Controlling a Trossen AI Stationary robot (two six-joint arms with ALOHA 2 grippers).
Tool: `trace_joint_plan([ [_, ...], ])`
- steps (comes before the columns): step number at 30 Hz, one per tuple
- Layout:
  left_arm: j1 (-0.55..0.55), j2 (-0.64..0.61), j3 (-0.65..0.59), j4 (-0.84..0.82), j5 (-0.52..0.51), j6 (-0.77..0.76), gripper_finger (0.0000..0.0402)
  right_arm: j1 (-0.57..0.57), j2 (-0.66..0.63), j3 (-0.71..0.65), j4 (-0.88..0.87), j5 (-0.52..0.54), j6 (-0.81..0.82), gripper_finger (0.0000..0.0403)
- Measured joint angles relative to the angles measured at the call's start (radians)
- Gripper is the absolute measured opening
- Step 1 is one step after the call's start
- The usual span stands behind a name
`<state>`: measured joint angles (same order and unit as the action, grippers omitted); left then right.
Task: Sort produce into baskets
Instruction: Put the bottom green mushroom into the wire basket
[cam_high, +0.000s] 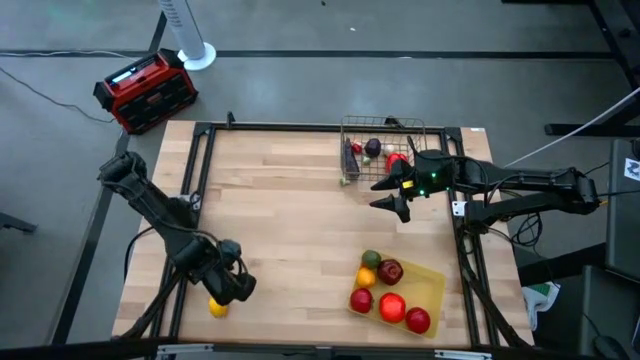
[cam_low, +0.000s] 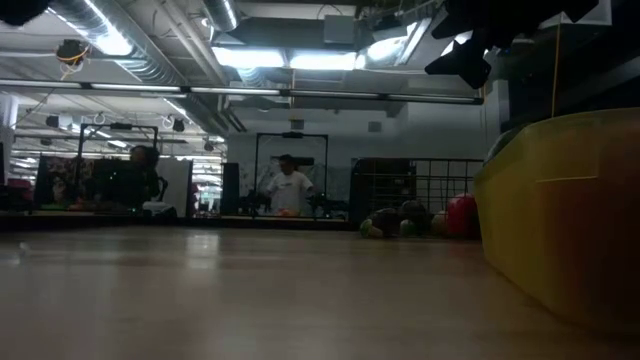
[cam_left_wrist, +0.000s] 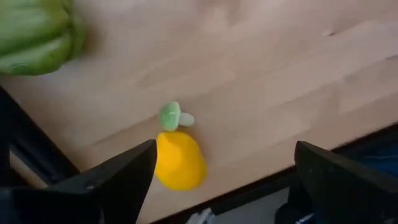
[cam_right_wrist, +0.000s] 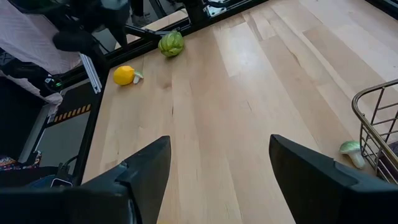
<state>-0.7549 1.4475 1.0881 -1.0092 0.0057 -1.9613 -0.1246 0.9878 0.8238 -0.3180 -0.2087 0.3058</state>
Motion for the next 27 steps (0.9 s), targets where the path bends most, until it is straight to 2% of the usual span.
trace_joint_plan([
  [12, -0.003, 0.003, -0.157, 0.134, 0.066, -0.003, 0.0317, 0.000, 0.000, 0.000, 0.000, 0.000, 0.000, 0.0269],
  [21, -0.006, 0.011, -0.224, 0.213, 0.083, 0.000, 0.0316, 0.000, 0.000, 0.000, 0.000, 0.000, 0.000, 0.0269],
  [27, -0.007, 0.055, -0.259, 0.268, 0.147, 0.007, 0.0317, 0.000, 0.000, 0.000, 0.000, 0.000, 0.000, 0.0269],
])
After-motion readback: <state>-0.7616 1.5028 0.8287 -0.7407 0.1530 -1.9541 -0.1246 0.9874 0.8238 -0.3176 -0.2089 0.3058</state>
